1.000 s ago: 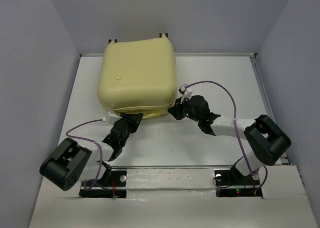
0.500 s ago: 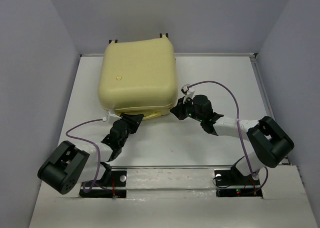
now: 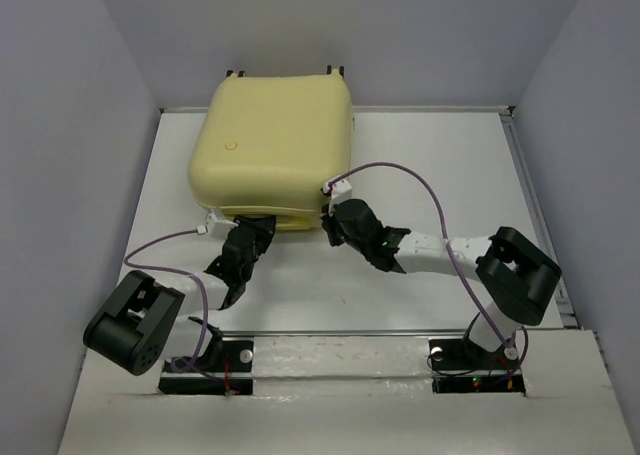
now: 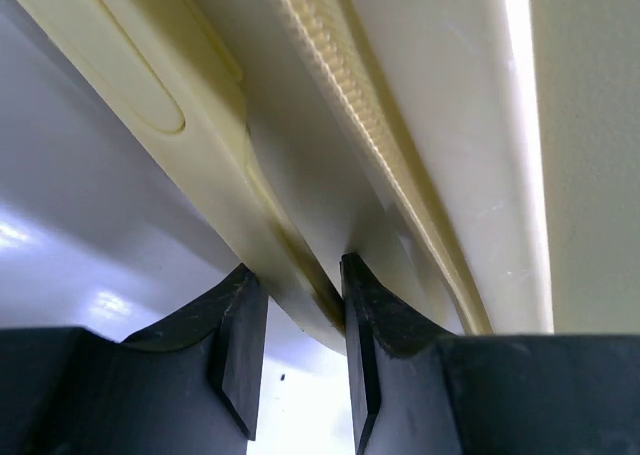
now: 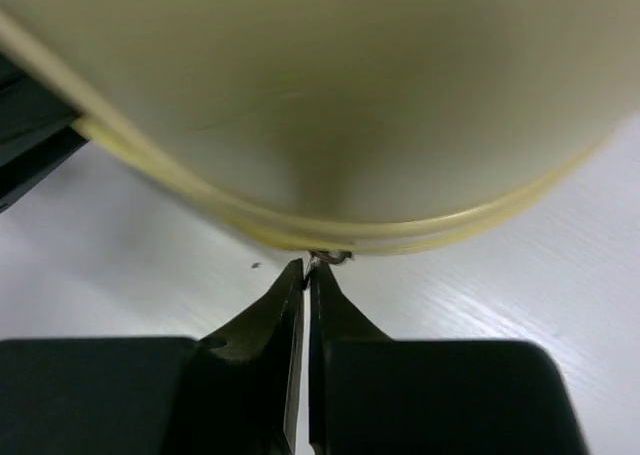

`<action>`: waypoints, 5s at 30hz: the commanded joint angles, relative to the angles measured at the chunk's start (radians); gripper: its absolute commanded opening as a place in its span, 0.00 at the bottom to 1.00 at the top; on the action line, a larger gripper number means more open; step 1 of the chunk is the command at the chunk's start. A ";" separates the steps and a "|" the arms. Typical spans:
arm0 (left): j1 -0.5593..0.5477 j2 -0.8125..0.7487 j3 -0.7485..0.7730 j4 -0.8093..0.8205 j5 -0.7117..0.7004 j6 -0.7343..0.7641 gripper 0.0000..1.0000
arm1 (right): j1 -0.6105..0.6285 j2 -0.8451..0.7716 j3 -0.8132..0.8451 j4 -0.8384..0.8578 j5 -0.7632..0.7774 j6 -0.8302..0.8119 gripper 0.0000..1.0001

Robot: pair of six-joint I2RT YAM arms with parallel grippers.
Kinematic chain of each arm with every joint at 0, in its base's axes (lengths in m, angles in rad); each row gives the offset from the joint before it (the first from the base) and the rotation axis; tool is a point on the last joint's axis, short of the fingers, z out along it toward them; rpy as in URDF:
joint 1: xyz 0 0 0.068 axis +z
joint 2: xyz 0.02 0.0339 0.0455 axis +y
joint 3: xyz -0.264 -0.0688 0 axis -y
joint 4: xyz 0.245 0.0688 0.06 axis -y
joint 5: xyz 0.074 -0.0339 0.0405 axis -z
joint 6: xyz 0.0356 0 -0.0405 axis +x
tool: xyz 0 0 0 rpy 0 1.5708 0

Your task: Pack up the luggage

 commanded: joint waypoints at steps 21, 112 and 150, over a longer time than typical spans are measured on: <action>-0.157 0.053 0.203 0.102 0.201 0.241 0.06 | 0.188 -0.167 0.028 0.023 -0.174 0.128 0.07; -0.245 -0.502 0.520 -0.811 -0.181 0.545 0.94 | -0.353 -0.593 -0.027 -0.345 0.016 0.143 0.61; 0.050 -0.128 0.048 -0.238 0.384 0.096 0.87 | -0.678 0.242 0.511 -0.388 -0.816 0.140 0.69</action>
